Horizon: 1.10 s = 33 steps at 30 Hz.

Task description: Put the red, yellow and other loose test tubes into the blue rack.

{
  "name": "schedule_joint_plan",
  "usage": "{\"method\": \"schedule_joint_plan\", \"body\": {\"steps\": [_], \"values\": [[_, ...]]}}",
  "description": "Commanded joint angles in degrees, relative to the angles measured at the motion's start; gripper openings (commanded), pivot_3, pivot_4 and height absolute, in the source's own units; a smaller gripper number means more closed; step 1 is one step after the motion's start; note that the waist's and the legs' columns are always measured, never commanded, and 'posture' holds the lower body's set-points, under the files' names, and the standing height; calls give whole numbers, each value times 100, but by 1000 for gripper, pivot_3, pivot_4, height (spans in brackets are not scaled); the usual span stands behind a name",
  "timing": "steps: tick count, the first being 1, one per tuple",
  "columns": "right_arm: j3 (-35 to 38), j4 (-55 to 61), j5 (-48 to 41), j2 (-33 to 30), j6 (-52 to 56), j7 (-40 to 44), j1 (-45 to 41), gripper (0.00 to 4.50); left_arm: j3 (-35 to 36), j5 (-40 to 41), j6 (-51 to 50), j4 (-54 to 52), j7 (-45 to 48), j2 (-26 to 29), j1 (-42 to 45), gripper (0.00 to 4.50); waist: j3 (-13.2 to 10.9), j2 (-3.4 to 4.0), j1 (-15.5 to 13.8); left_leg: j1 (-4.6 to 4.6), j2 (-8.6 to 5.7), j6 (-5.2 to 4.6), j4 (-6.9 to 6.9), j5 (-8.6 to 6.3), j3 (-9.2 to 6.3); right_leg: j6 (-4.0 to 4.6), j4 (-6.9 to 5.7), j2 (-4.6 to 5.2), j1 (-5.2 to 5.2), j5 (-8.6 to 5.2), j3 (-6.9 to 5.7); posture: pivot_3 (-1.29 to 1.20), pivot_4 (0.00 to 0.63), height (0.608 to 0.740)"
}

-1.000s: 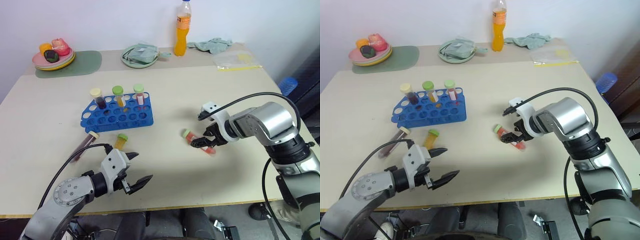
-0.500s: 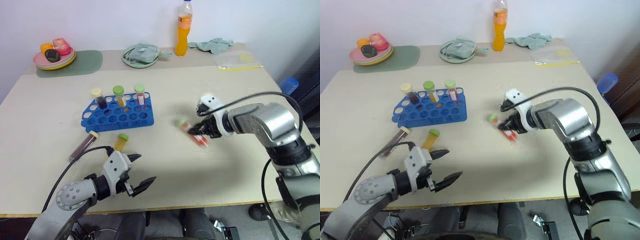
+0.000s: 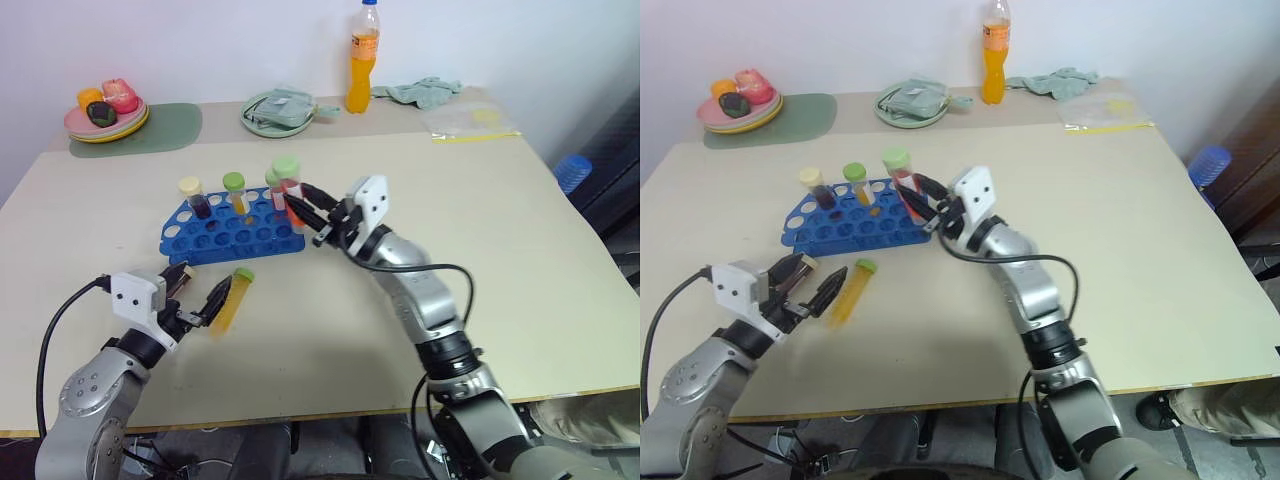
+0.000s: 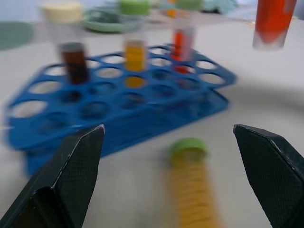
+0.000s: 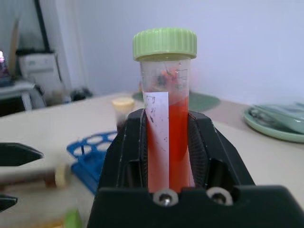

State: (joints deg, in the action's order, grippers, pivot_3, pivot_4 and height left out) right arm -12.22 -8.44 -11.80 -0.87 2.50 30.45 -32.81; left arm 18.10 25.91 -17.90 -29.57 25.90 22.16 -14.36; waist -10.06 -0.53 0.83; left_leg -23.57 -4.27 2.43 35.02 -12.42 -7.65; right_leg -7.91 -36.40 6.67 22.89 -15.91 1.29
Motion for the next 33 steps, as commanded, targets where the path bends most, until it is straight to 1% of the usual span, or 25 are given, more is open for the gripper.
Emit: {"method": "schedule_joint_plan", "body": {"steps": [1, 5, 11, 14, 24, 33], "values": [[-62, -722, 347, 343, -911, -212, -263, 691, 240, -42, 367, 216, -26, -31, 101, 4500, 1, -2, 4, 6, -2, 0, -1, 0, 1, 0, 0, -1, -2, 0, 0, 0, 150, 740], [-40, -1450, 505, 650, -1379, -345, -480, 691, 401, 88, 407, 266, -6, -7, 57, 4500, 1, -2, 35, 7, 0, 1, -5, 0, -3, 2, -6, -2, -1, 1, 4, 0, 150, 740], [100, -2457, 626, 889, -1804, -556, -872, 691, 338, 47, 250, -8, -175, -24, -43, 4500, 1, -1, 44, 8, 1, 2, -7, 1, -3, 3, -22, -4, 10, 0, 10, 0, 150, 740], [180, -2764, 620, 982, -1956, -595, -998, 691, 335, 84, 159, -132, -239, -4, -57, 4500, 1, -1, 30, 8, 0, 3, -6, 2, -3, 4, -29, -4, 20, 0, 12, 0, 150, 740], [147, -2974, 718, 1006, -2174, -604, -916, 691, 244, 108, -98, -329, -393, 19, 47, 4500, 1, 0, 55, 8, 2, 12, -6, 7, 2, 12, -68, -5, 22, -5, 15, 0, 150, 740], [168, -3117, 955, 992, -2140, -950, -1000, 691, 120, 99, -164, -256, -404, 2, 235, 4500, 2, 0, 38, 8, 2, 16, -5, 9, 1, 12, -69, -6, 23, -5, 15, 0, 150, 740]]}}
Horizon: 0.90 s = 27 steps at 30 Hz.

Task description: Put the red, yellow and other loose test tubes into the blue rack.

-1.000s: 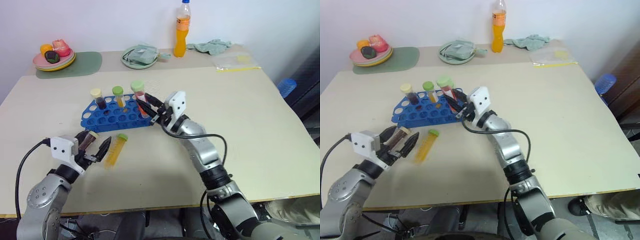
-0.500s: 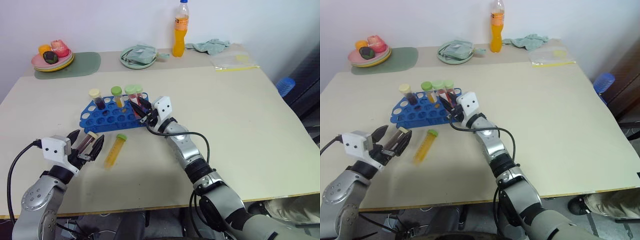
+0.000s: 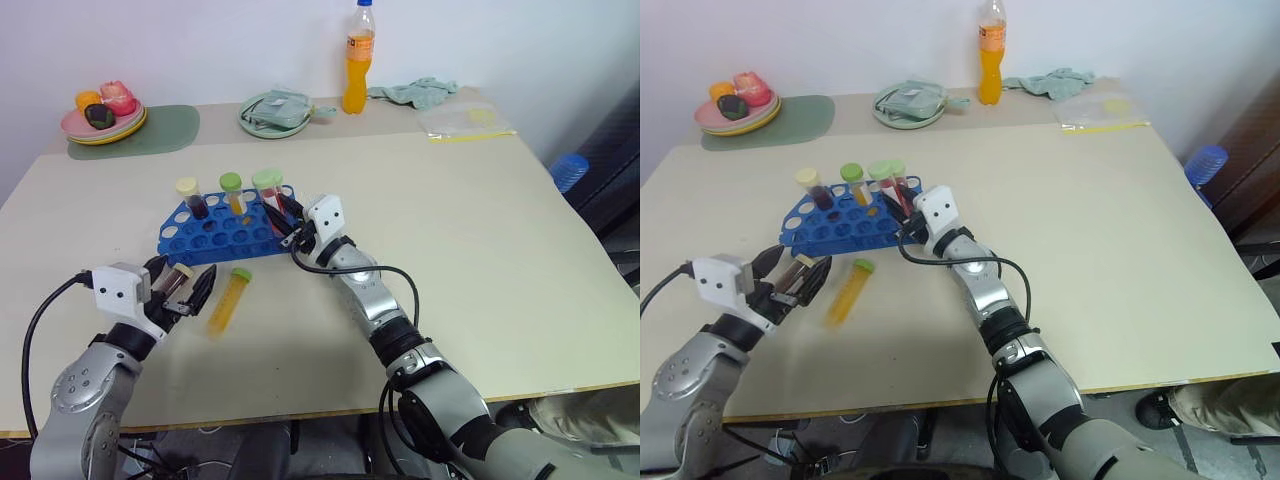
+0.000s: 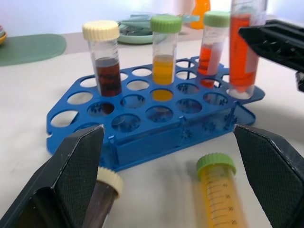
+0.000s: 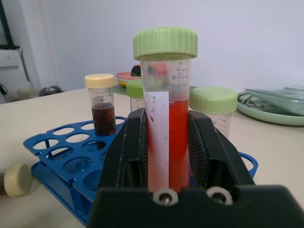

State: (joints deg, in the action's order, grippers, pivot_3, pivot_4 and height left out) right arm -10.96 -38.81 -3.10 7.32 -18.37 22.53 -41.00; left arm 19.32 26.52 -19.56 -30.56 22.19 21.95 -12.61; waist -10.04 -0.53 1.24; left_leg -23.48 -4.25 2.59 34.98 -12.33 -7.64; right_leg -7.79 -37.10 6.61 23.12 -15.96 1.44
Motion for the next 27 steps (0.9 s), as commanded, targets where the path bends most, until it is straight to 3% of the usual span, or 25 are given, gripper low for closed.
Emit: {"method": "schedule_joint_plan", "body": {"steps": [1, 9, 13, 19, 26, 27], "values": [[53, -105, 97, 184, -50, -197, -213, 691, -29, 32, -10, -158, -45, 18, 80, 4500, 0, 0, -5, 0, 0, 0, 0, 0, 0, 0, 0, 0, 0, 0, 0, 0, 150, 740], [38, -307, 194, 221, -84, -355, -332, 691, -134, 26, -9, -137, -91, -15, 125, 4500, 0, 0, -6, 1, -1, 3, 0, 2, -2, 0, -2, 0, -2, 0, -1, 0, 150, 740], [32, -185, 27, 253, 3, -50, -228, 691, -104, 38, 81, -70, -42, -19, 39, 4500, 0, 0, -1, 1, -1, 4, -1, 3, -2, 0, -3, 0, -2, 0, -1, 0, 150, 740], [13, 488, -189, 282, -82, 186, 47, 3610, -65, 27, 3, -96, -133, 19, -8, 4500, -1, 1, 8, 1, 0, 4, -2, 2, -2, 0, -3, -1, 0, 0, 0, 0, 150, 740], [-28, 1368, -342, 152, 273, 290, 302, 3610, -42, 218, -823, -448, -433, 326, 275, 4500, 0, 1, -1, 1, 1, 4, -1, 2, -5, 0, -4, -2, 1, 0, 0, 0, 150, 740], [12, 1682, -435, 38, 445, 354, 378, 3610, -69, 427, -1495, -664, -595, 546, 459, 4500, 0, 1, -13, 0, 1, 4, -1, 2, -4, 0, -4, -2, 2, 0, 0, 0, 150, 740]]}}
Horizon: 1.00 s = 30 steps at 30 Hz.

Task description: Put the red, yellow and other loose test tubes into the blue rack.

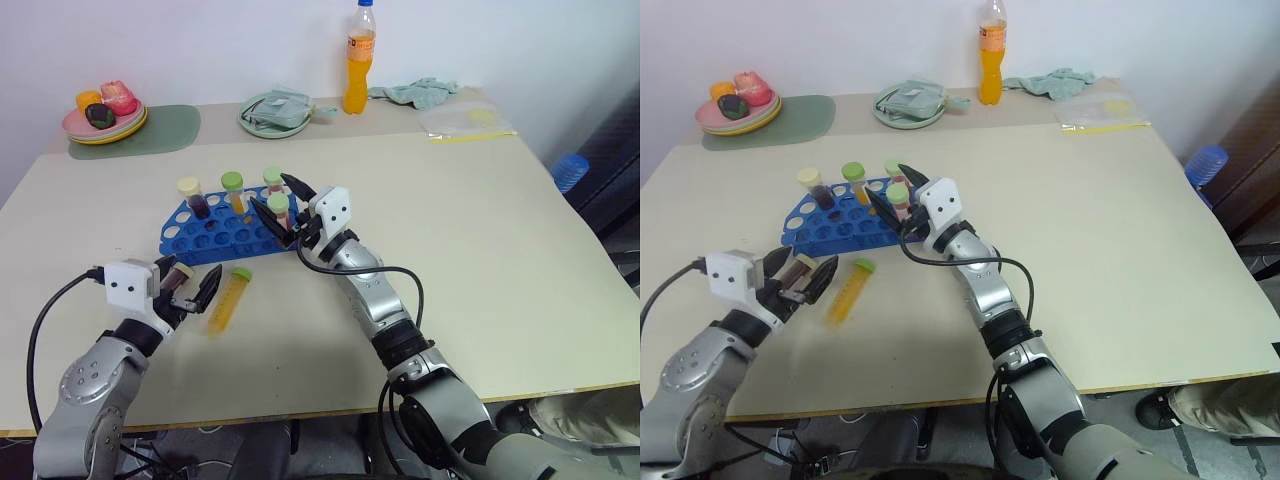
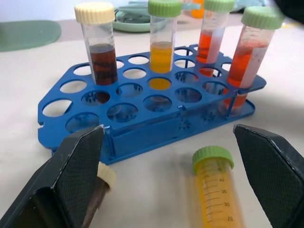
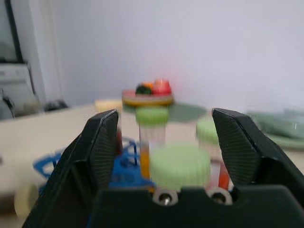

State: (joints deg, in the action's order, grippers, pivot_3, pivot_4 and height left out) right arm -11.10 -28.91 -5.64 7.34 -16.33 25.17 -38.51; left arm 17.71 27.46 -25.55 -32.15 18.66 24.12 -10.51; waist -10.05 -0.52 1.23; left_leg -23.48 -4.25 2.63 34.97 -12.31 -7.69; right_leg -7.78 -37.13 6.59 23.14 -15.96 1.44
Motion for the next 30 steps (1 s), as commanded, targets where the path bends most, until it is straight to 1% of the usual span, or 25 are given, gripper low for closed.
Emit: {"method": "schedule_joint_plan", "body": {"steps": [1, 4, 5, 6, 7, 9, 10, 11, 12, 14, 17, 19, 23, 27, 30], "values": [[55, 935, -249, -49, 381, 136, 187, 3610, 78, 501, -1418, -672, -371, 494, 392, 4500, 0, 0, -16, 0, 0, 0, 0, 0, -1, 0, -1, 0, 0, 0, -1, 0, 150, 740], [128, 1462, -368, -265, 760, 244, 326, 3610, 183, 1100, -2462, -1028, -662, 773, 836, 4500, 0, 0, -10, -1, -1, 0, 1, 0, -6, -1, -2, 0, -2, 0, -1, 0, 150, 740], [158, 1691, -431, -437, 954, 350, 387, 3610, 199, 1307, -3013, -1123, -824, 921, 1098, 4500, 0, 0, -16, -1, -1, 0, 2, 0, -6, -1, -1, 0, -1, 0, -1, 0, 150, 740], [171, 1998, -539, -754, 1300, 609, 470, 3610, 125, 1457, -3754, -1244, -1011, 1122, 1449, 4500, -1, -1, -32, -1, -1, 0, 1, 0, -6, -1, -2, 0, -4, 0, -1, 0, 150, 740], [194, 2295, -677, -1082, 1683, 867, 544, 3610, 106, 1660, -4531, -1288, -1178, 1200, 1812, 4500, 0, -1, -39, -2, -1, 0, 3, 0, -11, -1, -3, -1, -4, 0, -5, 0, 150, 740], [200, 2651, -854, -1438, 2165, 1111, 620, 3610, 157, 1918, -5531, -1323, -1369, 1187, 2300, 4500, -1, -1, -35, -2, -3, 1, 5, 1, -12, -2, -2, -2, -11, -1, -7, 0, 150, 740], [211, 2787, -967, -1561, 2410, 1186, 639, 3610, 280, 1975, -6057, -1271, -1383, 1050, 2551, 4500, 0, -2, -8, -1, -5, 1, 5, 1, -11, -2, 0, -2, -16, 0, -7, 0, 150, 740], [220, 3100, -1150, -2051, 2716, 1659, 759, 3610, 256, 2560, -6397, -832, -1545, 1159, 2752, 4500, -2, 2, 2, 1, -4, 1, 5, 1, -9, -3, 0, -3, -16, -1, -7, 0, 150, 740], [234, 3392, -1294, -2525, 2950, 2118, 889, 3610, 45, 3042, -6601, -439, -1703, 1461, 2932, 4500, -3, 2, 4, 1, -1, 0, 4, 1, -6, -2, -3, -6, -12, -2, -6, 0, 150, 740], [209, 3853, -1538, -3275, 3296, 2833, 1120, 3610, -293, 3443, -6695, -15, -2307, 1801, 3198, 4500, -6, 0, -3, 0, 3, 0, 0, 1, -9, 3, -6, -13, -9, -8, -9, 0, 150, 740], [128, 4272, -1750, -3781, 3544, 3230, 1347, 3610, -745, 4201, -6695, 483, -3048, 2161, 3470, 4500, -8, -7, 10, 0, 4, -2, 0, 0, -6, 1, -2, -10, -9, -10, -5, 0, 150, 740], [94, 4436, -1788, -3887, 3654, 3312, 1440, 3610, -993, 4632, -6695, 710, -3477, 2343, 3577, 4500, -8, -7, 26, 2, 9, -2, 0, 0, -6, 2, -4, -11, -9, -10, -4, 0, 150, 740], [9, 4622, -1688, -3851, 3680, 3259, 1589, 3610, -1237, 5455, -6695, 1258, -4310, 2218, 3880, 4500, -9, -11, -43, -1, 6, -1, 5, 0, -6, 2, -4, -1, -8, -11, -3, 0, 150, 740], [-85, 4745, -1613, -3808, 3686, 3165, 1714, 3610, -1509, 6091, -6598, 1740, -5142, 2010, 4146, 4500, -10, -18, -82, -2, 2, 0, 10, 0, -11, 2, -4, 9, -13, -10, -5, 0, 150, 740], [-124, 4835, -1639, -3839, 3734, 3201, 1796, 3647, -1812, 6649, -6254, 1966, -5729, 2093, 4212, 3693, -10, -20, -61, -2, 1, 0, 11, 0, -10, 1, -4, 11, -13, -10, -4, 0, 150, 740]]}}
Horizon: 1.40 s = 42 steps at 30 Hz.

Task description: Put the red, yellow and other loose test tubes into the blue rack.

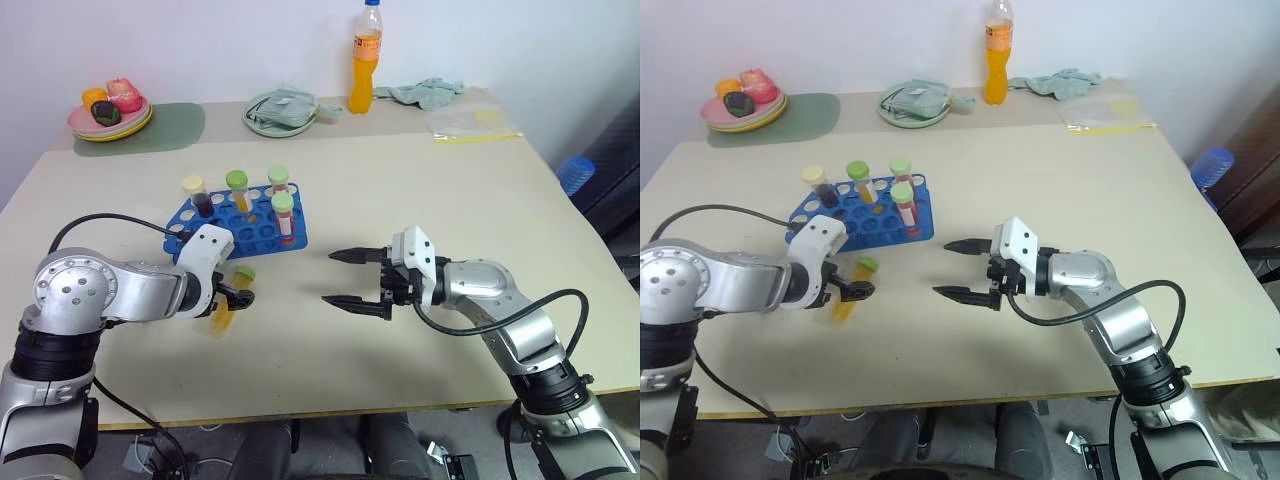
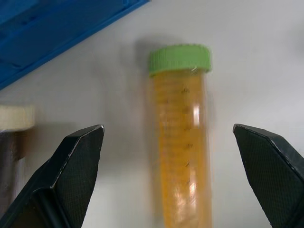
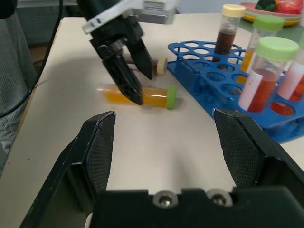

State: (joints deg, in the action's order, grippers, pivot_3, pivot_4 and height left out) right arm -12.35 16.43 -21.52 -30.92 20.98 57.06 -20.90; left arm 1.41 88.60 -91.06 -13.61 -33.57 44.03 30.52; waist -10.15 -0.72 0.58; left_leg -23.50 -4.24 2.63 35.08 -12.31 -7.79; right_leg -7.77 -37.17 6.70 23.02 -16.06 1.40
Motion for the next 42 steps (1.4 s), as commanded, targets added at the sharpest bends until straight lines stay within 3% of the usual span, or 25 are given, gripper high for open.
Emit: {"method": "schedule_joint_plan", "body": {"steps": [1, 4, 6, 8, 11, 14, 16, 18, 20, 22, 25, 29, 34, 42], "values": [[-17, 309, -28, -18, -26, 14, 55, 3647, -296, 738, 444, 147, -699, 168, 117, 3252, 0, 0, 12, 0, 0, 0, -1, 0, 0, 0, -1, 0, 2, 0, 0, 0, 150, 740], [-66, 288, 56, -10, -101, -6, 74, 3647, -655, 1378, 925, 201, -1210, 420, 139, 1594, 0, 0, 22, 0, 1, 2, -4, 1, 2, 1, -2, -3, 7, 0, 2, 0, 150, 740], [-111, 249, 99, 23, -132, 2, 54, 3647, -910, 1721, 1194, 147, -1444, 612, 174, 785, 0, 0, 13, -1, 2, 2, -4, 1, 3, 1, -1, -2, 7, 0, 3, 0, 150, 740], [-146, 212, 141, 38, -170, 15, 46, 3647, -986, 1655, 1278, -175, -1344, 854, 214, 738, 0, 0, 10, -2, 2, 2, -2, 1, 3, 1, -1, 1, 7, 0, 4, 0, 150, 740], [-155, 190, 156, 26, -200, 34, 62, 3647, -556, 960, 1313, -1103, -372, 1296, -22, 738, -6, -8, 17, -6, -3, 2, -3, 1, 8, 1, 0, -1, 9, 0, 4, 0, 150, 740], [-162, 144, 173, 20, -248, 66, 86, 3647, -25, -1239, 2572, -2559, 1352, 1865, -792, 738, -6, -5, 39, -7, -3, 2, -11, 1, 29, 3, 4, -1, 15, -1, 7, 0, 150, 740], [-183, 89, 197, 42, -283, 81, 84, 3647, 413, -2406, 3579, -3015, 2153, 1915, -1617, 738, -5, 0, 23, -6, 0, 8, -20, 5, 50, 7, 9, -2, 17, -2, 7, 0, 150, 740], [-235, -34, 258, 104, -348, 77, 47, 3647, 838, -3046, 4679, -3029, 2811, 1286, -2251, 738, 0, 7, 4, -3, 5, 5, -23, 3, 57, 25, 15, 0, 13, -11, 10, 0, 150, 740], [-280, -116, 302, 168, -392, 56, 17, 3647, 953, -3719, 5572, -2777, 2903, 484, -2495, 738, -2, -2, -21, -2, 9, 3, -21, 2, 57, 27, 21, 6, 8, -12, 8, 0, 150, 740], [-293, -155, 292, 241, -385, 25, -6, 3647, 701, -4587, 6230, -2321, 2562, -362, -2320, 738, -5, -7, -82, -4, 9, 1, -15, 1, 49, 28, 31, 8, -3, -12, 5, 0, 150, 740], [-331, -181, 330, 342, -372, -11, -19, 3647, -58, -6332, 7011, -1632, 1997, -1210, -1910, 738, -3, -16, -153, -1, -2, -2, -3, -1, 45, 15, 42, 5, -20, -4, -1, 0, 150, 740], [-355, -164, 375, 418, -351, -99, 12, 3647, -524, -7591, 8200, -726, 1716, -2408, -1633, 738, 0, -21, -140, -3, -12, -19, 1, -11, 34, -21, 84, 7, -41, 19, -5, 0, 150, 740], [-346, -80, 391, 484, -301, -257, 79, 3647, -651, -8328, 9372, 293, 1898, -3135, -1685, 738, 1, -19, -106, -4, -12, -19, -1, -11, 37, -28, 87, 5, -33, 24, -2, 0, 150, 740], [-334, -16, 397, 496, -298, -395, 175, 3647, -604, -8647, 9826, 912, 2374, -3566, -1603, 738, 1, -19, -128, -4, -14, -23, 6, -13, 38, -30, 86, 4, -39, 26, -4, 0, 150, 740]]}}
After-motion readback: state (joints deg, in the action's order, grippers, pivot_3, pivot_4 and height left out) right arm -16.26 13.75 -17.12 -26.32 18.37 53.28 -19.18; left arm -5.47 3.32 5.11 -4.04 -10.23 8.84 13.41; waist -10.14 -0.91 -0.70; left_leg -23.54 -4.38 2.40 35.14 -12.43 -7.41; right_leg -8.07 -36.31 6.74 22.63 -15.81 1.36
